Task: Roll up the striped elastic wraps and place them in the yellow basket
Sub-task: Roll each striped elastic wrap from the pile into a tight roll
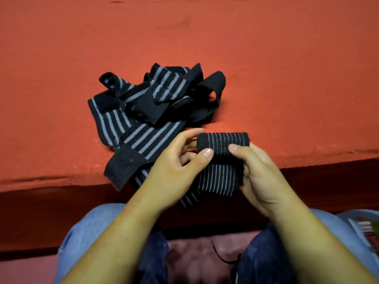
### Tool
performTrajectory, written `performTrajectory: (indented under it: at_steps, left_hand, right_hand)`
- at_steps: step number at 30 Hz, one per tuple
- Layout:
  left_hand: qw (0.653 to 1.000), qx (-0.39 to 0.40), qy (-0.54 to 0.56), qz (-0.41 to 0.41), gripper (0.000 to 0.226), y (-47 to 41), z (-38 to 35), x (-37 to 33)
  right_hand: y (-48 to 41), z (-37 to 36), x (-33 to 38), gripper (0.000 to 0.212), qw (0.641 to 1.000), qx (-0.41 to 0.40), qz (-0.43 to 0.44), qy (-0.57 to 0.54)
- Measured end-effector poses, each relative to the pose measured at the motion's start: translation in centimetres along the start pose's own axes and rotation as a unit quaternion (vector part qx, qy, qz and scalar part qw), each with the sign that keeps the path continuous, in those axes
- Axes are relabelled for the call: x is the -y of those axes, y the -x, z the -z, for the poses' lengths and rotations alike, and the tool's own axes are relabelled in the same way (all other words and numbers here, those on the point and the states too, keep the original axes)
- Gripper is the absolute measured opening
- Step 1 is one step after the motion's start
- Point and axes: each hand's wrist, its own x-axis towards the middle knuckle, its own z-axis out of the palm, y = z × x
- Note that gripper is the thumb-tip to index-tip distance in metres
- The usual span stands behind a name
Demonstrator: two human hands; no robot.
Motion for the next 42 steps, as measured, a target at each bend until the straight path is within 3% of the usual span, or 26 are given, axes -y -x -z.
performTrajectory:
  at_steps: [6, 11, 17, 22, 29, 32, 42]
  left_hand:
    - [0.999, 0.021, -0.044, 0.016, 0.069, 0.3, -0.3, 0.4]
    - [0.998, 0.049, -0.037, 0.018, 0.057, 0.4, -0.6, 0.5]
    - [0.997, 0.051, -0.049, 0.011, 0.058, 0.5, -0.6, 0.2]
    - [1.0, -0.005, -0.025, -0.01, 0.048, -0.1, -0.4, 0.2]
    - [1.0, -0.014, -0.011, -0.017, 0.023, -0.2, -0.1, 0.1]
    - [0.999, -0.019, -0.002, -0.026, 0.024, -0.2, -0.1, 0.1]
    - [0.997, -0.038, 0.01, -0.064, 0.039, 0.0, 0.1, -0.5]
  right_hand:
    - [-0.2, -0.2, -1.0, 0.031, 0.997, 0.048, 0.021, 0.049]
    - [0.1, -0.2, -1.3, 0.049, 0.99, 0.024, 0.035, 0.136]
    - [0.5, -0.3, -0.7, 0.032, 0.975, 0.005, 0.074, 0.207]
    - [0.3, -0.4, 0.0, 0.027, 0.976, -0.008, 0.102, 0.194]
    - [0.2, -0.3, -0.4, 0.03, 0.992, -0.006, 0.046, 0.116]
    - [0.2, -0.5, -0.2, 0.043, 0.996, -0.004, 0.031, 0.085]
    - [0.5, -1.0, 0.8, 0.056, 0.999, 0.027, -0.039, -0.002]
